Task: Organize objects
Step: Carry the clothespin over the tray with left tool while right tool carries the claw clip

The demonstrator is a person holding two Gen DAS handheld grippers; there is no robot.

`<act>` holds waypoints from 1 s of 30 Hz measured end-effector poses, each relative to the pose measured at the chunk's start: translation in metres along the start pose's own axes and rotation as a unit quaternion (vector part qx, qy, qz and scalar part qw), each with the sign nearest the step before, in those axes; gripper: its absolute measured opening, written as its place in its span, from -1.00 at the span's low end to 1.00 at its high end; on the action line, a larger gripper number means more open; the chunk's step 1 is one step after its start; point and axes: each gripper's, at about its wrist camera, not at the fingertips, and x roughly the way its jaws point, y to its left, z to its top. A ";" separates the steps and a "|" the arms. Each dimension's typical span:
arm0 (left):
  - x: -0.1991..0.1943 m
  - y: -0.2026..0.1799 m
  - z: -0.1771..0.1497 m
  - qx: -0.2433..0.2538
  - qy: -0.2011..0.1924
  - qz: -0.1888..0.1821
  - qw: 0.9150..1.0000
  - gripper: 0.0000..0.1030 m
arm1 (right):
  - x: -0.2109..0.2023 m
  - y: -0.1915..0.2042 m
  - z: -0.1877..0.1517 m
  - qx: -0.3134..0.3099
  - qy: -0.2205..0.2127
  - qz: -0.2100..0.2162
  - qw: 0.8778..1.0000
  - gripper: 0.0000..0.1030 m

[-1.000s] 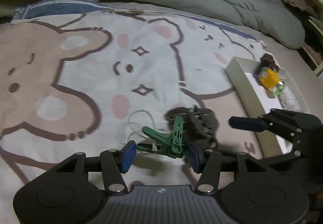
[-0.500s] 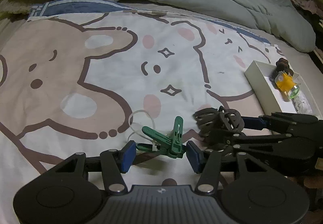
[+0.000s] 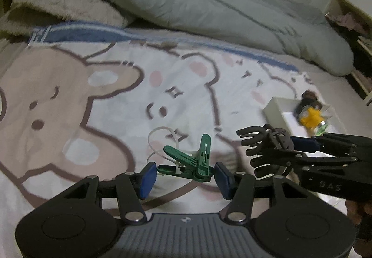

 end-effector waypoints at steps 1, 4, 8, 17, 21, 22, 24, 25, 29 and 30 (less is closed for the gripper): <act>-0.002 -0.005 0.002 0.002 -0.006 -0.004 1.000 0.07 | -0.008 -0.006 0.002 0.003 -0.007 0.000 1.000 -0.12; -0.007 -0.022 0.006 0.010 -0.018 -0.014 1.000 0.07 | -0.028 -0.022 0.005 0.008 -0.024 -0.005 1.000 -0.12; -0.010 -0.043 0.010 0.021 -0.029 -0.028 0.999 0.07 | -0.053 -0.049 0.006 0.022 -0.043 -0.015 0.999 -0.12; -0.005 -0.086 0.014 0.042 -0.035 -0.053 0.997 0.07 | -0.081 -0.102 -0.010 0.062 -0.054 -0.045 0.996 -0.12; -0.003 -0.106 0.014 0.053 -0.040 -0.069 0.995 0.07 | -0.083 -0.115 -0.028 0.068 -0.032 -0.053 0.996 -0.12; -0.003 -0.111 0.014 0.057 -0.041 -0.073 0.995 0.07 | -0.082 -0.118 -0.032 0.069 -0.026 -0.056 0.996 -0.12; 0.000 -0.122 0.014 0.065 -0.042 -0.081 0.994 0.07 | -0.081 -0.123 -0.042 0.072 -0.012 -0.061 0.995 -0.12; 0.001 -0.127 0.014 0.069 -0.042 -0.085 0.993 0.07 | -0.080 -0.126 -0.046 0.072 -0.004 -0.064 0.995 -0.12; 0.011 -0.154 0.015 0.087 -0.037 -0.112 0.989 0.07 | -0.073 -0.137 -0.065 0.076 0.025 -0.072 0.994 -0.12; 0.014 -0.161 0.015 0.092 -0.035 -0.115 0.988 0.07 | -0.071 -0.140 -0.069 0.080 0.032 -0.071 0.994 -0.12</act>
